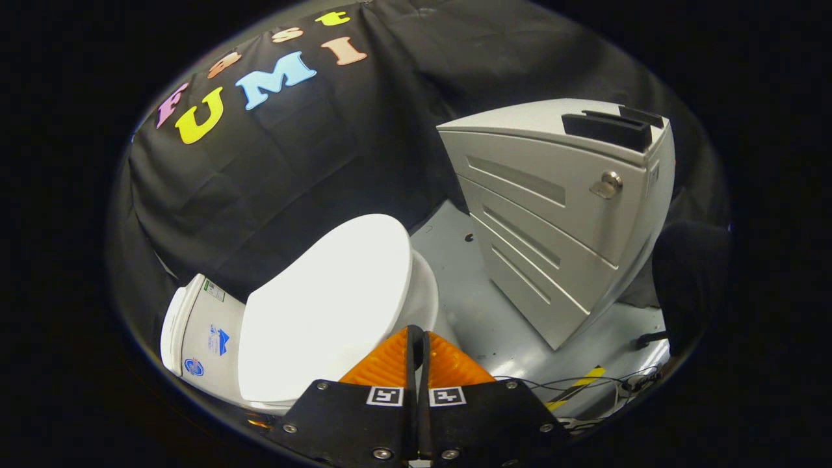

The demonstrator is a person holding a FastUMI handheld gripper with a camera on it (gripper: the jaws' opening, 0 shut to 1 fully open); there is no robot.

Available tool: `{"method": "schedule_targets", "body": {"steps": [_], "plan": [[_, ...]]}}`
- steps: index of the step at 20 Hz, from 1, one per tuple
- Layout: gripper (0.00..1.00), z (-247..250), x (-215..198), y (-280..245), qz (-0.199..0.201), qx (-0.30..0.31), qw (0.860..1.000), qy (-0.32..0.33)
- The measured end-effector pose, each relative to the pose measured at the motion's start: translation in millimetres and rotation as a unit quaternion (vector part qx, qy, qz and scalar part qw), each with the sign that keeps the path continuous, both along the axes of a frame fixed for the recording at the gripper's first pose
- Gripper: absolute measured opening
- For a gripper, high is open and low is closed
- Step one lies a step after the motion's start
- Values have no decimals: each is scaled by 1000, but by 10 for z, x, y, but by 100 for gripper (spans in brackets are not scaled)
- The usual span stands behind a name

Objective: Open the toilet lid.

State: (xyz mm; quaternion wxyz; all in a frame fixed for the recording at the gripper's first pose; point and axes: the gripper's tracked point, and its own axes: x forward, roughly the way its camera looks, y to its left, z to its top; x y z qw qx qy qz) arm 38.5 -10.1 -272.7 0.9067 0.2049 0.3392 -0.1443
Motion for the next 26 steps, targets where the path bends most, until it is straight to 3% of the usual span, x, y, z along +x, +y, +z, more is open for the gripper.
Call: {"method": "schedule_targets", "body": {"steps": [9, 18, 26], "plan": [[0, 334, 64, 85, 6, -48, 999, -9], [0, 999, 151, 354, 32, -98, 994, -38], [0, 1653, 249, 772, 81, -189, 977, -59]]}}
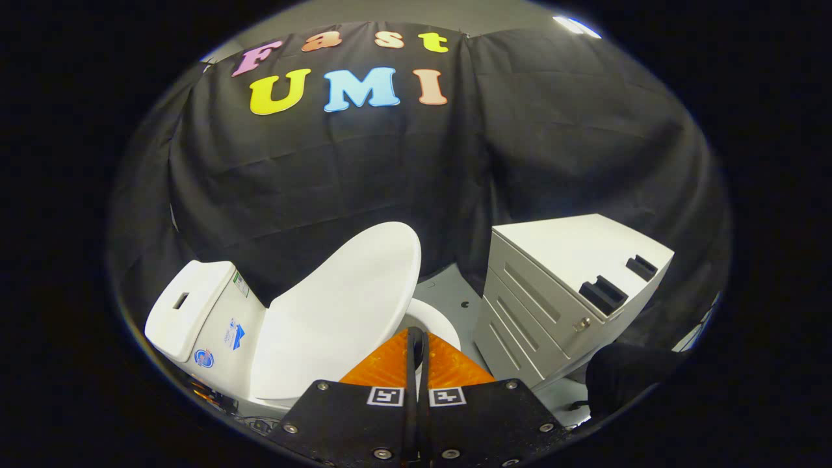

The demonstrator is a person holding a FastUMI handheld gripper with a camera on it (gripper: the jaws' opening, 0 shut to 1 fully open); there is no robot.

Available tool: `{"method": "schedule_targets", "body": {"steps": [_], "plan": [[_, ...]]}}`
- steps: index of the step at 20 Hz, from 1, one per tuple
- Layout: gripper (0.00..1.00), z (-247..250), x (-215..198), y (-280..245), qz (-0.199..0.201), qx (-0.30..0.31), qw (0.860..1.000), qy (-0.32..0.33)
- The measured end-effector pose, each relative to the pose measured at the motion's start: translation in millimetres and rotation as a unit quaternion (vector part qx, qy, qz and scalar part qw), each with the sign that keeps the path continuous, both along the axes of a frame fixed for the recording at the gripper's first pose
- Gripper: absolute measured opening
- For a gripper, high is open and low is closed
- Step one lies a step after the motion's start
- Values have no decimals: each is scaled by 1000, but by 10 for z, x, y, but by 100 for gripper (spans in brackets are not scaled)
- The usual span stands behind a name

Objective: Open the toilet lid.

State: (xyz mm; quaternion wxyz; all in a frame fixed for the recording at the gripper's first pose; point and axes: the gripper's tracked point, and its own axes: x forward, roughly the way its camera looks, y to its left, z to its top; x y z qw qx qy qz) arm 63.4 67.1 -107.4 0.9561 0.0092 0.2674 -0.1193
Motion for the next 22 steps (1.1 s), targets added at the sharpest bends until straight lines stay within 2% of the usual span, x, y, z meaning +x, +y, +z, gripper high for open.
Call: {"method": "schedule_targets", "body": {"steps": [5, 17, 22], "plan": [[0, 334, 33, 294, 27, -50, 998, -13], [0, 860, 61, 880, 89, -82, 992, -34], [0, 1128, 105, 1306, 126, -79, 986, -75]]}}
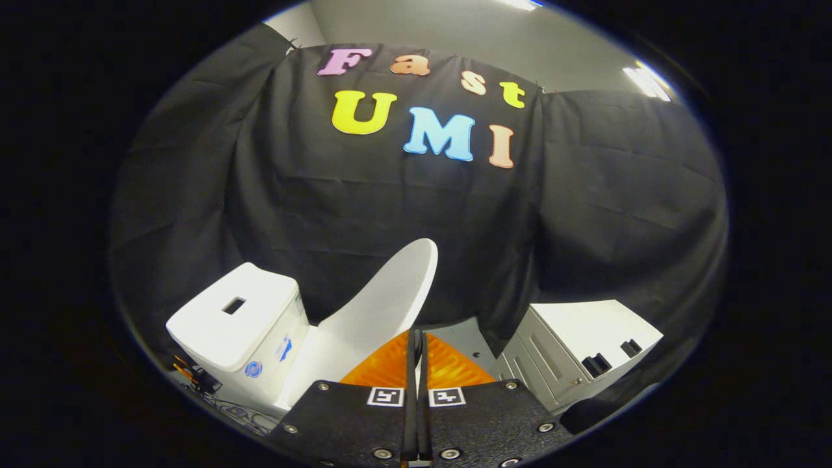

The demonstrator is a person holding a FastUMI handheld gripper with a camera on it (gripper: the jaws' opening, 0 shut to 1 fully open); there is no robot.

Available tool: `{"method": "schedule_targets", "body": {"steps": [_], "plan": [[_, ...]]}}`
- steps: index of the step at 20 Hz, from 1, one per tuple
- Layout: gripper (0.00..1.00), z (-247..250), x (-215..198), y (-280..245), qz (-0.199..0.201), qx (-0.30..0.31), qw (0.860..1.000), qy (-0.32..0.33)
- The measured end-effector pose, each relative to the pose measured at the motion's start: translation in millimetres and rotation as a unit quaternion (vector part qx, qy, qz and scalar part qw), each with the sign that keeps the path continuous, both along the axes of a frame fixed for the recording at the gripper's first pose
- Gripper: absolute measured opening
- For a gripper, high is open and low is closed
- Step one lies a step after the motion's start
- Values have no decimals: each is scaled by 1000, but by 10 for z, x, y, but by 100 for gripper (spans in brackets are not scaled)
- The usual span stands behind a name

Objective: Open the toilet lid.

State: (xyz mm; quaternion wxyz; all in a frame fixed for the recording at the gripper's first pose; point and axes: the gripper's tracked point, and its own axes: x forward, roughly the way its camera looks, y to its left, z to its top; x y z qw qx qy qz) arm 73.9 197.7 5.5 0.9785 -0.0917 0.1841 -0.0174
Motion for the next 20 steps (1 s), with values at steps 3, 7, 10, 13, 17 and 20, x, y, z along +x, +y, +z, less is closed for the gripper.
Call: {"method": "schedule_targets", "body": {"steps": [3, 7, 10, 13, 17, 20], "plan": [[0, 98, -37, 183, 15, -4, 1000, -12], [0, 235, -13, 491, 37, 3, 999, -32], [0, 303, -31, 708, 52, 4, 998, -43], [0, 358, -41, 939, 75, 9, 996, -55], [0, 415, -58, 1202, 104, 27, 992, -71], [0, 431, -67, 1409, 120, 39, 989, -73]]}}
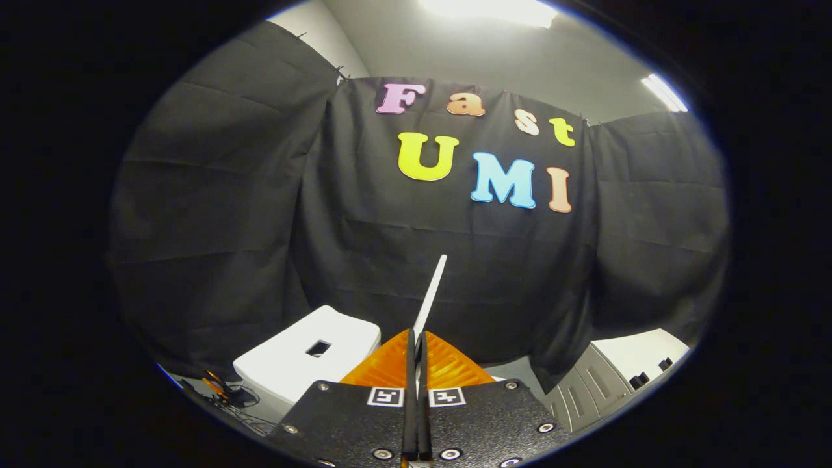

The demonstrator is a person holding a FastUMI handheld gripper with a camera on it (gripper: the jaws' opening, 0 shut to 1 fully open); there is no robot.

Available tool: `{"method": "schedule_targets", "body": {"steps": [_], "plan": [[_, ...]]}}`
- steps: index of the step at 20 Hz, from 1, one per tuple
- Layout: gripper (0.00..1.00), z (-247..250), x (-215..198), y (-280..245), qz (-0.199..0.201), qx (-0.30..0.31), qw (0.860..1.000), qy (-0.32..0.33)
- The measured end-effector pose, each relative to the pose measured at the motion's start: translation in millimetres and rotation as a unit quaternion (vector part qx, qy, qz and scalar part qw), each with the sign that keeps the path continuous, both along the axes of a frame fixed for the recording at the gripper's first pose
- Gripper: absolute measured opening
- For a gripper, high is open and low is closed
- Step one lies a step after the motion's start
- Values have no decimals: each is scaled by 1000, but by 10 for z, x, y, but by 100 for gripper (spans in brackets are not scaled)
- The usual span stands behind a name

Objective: Open the toilet lid.

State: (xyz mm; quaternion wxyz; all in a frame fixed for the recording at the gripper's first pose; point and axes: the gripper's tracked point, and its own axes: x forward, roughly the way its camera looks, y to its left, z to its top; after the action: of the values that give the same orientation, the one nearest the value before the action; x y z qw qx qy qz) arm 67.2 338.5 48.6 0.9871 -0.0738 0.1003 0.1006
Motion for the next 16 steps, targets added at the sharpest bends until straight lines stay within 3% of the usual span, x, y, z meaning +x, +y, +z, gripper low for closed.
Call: {"method": "schedule_targets", "body": {"steps": [7, 16], "plan": [[0, 22, -58, 475, 41, -6, 999, -9], [0, -35, -111, 993, 88, 35, 996, 6]]}}
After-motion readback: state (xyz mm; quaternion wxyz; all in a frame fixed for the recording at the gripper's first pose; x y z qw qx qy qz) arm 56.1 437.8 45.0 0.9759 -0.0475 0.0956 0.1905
